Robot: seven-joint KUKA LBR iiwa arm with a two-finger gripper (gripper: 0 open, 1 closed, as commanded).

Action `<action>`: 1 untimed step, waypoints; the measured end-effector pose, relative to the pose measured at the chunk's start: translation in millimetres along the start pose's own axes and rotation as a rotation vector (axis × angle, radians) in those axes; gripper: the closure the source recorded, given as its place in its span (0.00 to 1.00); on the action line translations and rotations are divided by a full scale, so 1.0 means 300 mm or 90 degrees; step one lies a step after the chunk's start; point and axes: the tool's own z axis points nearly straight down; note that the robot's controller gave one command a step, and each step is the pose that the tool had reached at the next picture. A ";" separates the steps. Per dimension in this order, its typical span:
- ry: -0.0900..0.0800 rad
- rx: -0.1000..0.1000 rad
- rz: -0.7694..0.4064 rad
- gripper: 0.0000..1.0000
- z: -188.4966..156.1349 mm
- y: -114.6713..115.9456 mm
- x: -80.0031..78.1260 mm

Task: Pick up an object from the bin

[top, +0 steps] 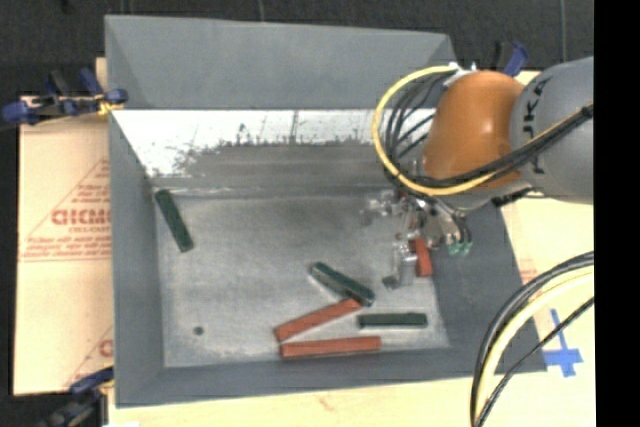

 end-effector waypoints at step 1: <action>0.000 0.001 0.047 1.00 0.163 0.001 0.135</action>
Offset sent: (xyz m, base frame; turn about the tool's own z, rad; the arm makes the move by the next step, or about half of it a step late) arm 0.0000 0.0000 0.0000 0.0000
